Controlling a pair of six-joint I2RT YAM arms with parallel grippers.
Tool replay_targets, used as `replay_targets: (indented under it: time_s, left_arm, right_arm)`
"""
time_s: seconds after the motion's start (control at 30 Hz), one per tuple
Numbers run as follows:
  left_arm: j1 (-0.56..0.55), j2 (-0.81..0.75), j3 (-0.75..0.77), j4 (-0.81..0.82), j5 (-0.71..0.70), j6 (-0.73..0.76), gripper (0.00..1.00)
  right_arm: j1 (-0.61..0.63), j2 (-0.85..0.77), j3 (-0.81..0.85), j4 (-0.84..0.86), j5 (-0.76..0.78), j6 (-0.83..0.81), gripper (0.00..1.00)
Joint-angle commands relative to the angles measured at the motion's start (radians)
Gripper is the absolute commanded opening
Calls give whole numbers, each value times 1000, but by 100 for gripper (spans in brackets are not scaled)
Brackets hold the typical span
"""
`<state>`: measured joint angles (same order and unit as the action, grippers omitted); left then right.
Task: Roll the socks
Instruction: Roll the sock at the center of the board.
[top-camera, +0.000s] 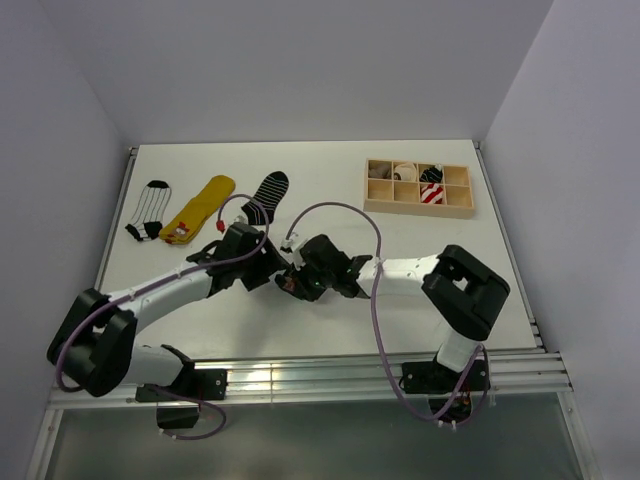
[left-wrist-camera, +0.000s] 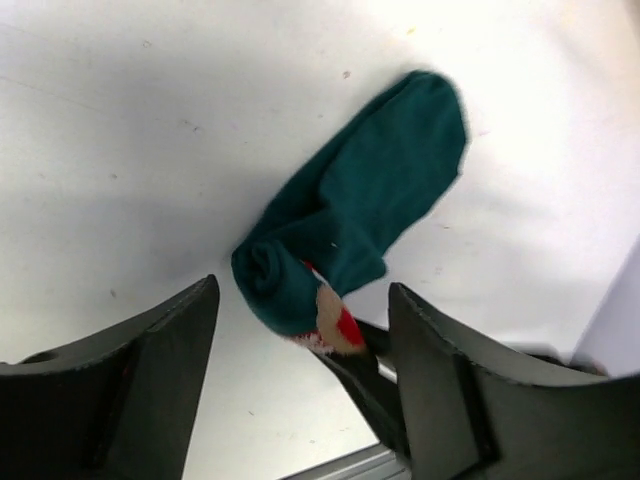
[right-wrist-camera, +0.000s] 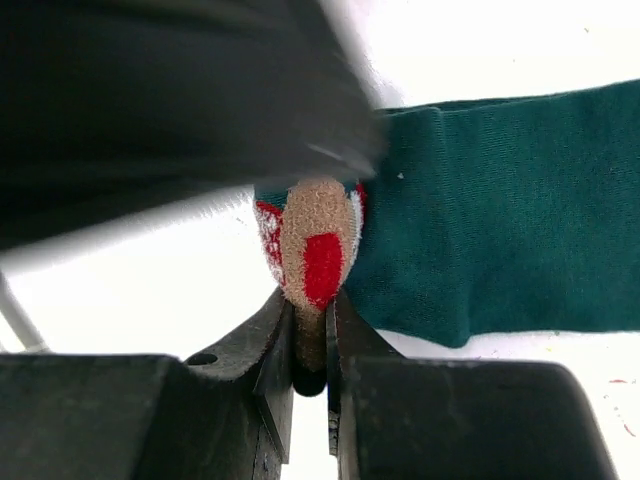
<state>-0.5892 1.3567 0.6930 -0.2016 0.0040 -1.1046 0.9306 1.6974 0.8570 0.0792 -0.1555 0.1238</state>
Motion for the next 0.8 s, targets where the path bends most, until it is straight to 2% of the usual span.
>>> replay_targets:
  time_s: [0.0, 0.13, 0.17, 0.27, 0.5, 0.77]
  left_arm:
    - [6, -97, -32, 7, -80, -50, 75]
    - [8, -174, -87, 44, -87, -83, 76]
    - [9, -179, -104, 62, -85, -86, 76]
    - [6, -171, -141, 111, -47, -95, 76]
    - [-17, -110, -190, 192, -16, -118, 71]
    - [-31, 10, -170, 263, -18, -118, 65]
  right_arm:
    - [-77, 14, 36, -21, -254, 65, 0]
    - [-144, 105, 108, -71, -427, 111, 0]
    - [-156, 141, 114, -71, -509, 143, 0]
    - [-219, 198, 102, 2, -661, 227, 0]
    - [-292, 301, 89, 91, -792, 352, 0]
    - [-317, 372, 100, 105, -826, 387, 0]
